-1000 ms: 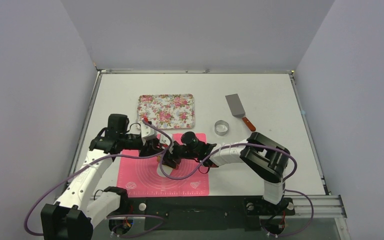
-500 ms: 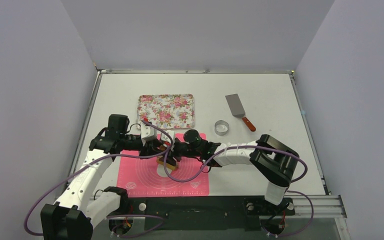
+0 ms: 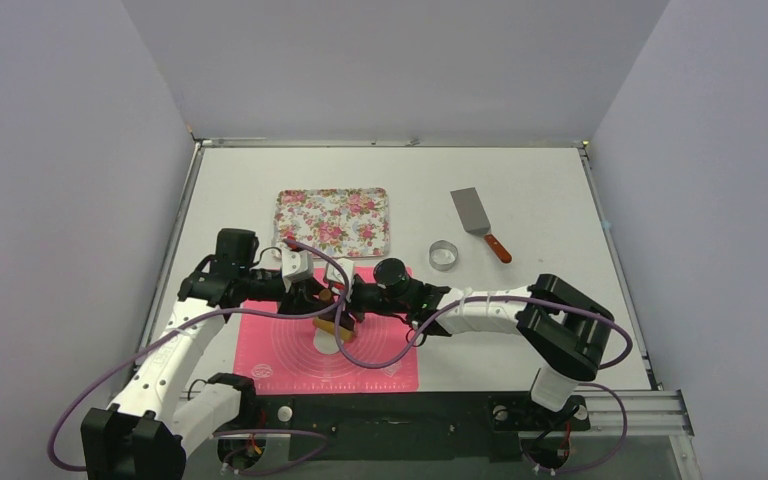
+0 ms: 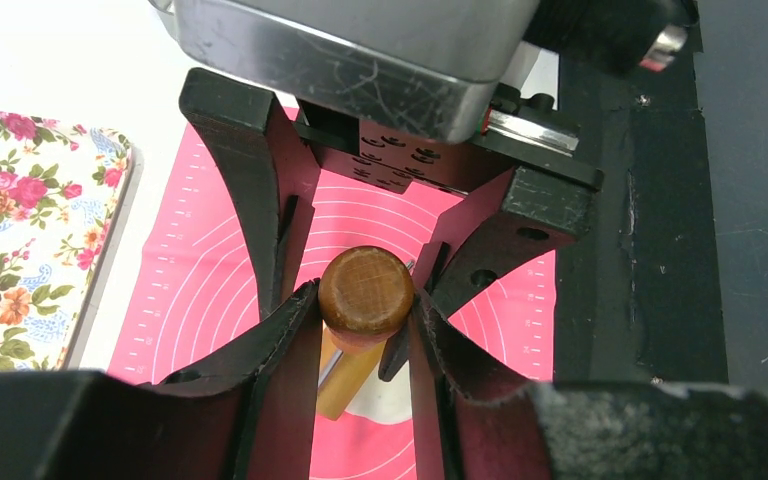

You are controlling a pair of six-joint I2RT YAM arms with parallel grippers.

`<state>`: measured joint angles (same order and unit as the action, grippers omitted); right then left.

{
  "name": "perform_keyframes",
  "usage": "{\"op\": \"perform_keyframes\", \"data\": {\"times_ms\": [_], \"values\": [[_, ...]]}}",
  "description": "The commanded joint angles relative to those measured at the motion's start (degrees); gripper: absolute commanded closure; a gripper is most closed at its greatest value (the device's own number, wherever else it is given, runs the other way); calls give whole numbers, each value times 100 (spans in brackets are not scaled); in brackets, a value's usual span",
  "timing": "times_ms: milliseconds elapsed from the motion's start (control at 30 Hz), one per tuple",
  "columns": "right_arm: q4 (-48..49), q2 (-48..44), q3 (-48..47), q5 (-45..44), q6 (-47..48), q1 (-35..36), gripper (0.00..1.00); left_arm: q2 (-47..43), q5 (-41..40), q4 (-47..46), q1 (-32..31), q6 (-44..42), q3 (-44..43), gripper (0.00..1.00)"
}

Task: Roll out the dumpling wrappers from the dough
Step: Flatten out the dough on the work surface.

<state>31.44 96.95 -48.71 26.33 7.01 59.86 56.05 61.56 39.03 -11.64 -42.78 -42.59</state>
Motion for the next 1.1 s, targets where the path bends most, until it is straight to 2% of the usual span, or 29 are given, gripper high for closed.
{"op": "perform_keyframes", "data": {"times_ms": [0,133,200,300,467,500,533,567,633,767,867,1067], "values": [[427,-166,-106,-3,-43,48,52,-15,214,449,-37,7,-153,100],[350,73,-194,9,-26,40,53,-16,223,449,-39,14,-169,100],[325,190,-259,25,-33,43,57,-18,218,456,-28,28,-183,100],[392,256,-307,57,-91,42,78,-11,177,506,-25,1,-184,100],[530,217,-276,24,-119,43,94,-25,174,620,-17,-94,-171,100],[536,212,-282,7,-127,43,100,-29,164,626,-10,-92,-182,100],[533,216,-298,-3,-132,39,100,-28,133,624,-8,-11,-194,99],[509,210,-306,-11,-132,38,100,-30,19,607,3,77,-251,85],[389,213,-328,14,-42,28,100,-44,-307,457,63,605,-430,64],[-17,192,-383,311,308,-32,100,-217,-977,626,424,1138,-994,60],[-140,288,-507,529,464,-59,100,-307,-1156,1074,755,1234,-1351,59],[-248,725,-1025,1469,519,-63,100,-414,-1399,1766,883,1336,-1934,56]]}}
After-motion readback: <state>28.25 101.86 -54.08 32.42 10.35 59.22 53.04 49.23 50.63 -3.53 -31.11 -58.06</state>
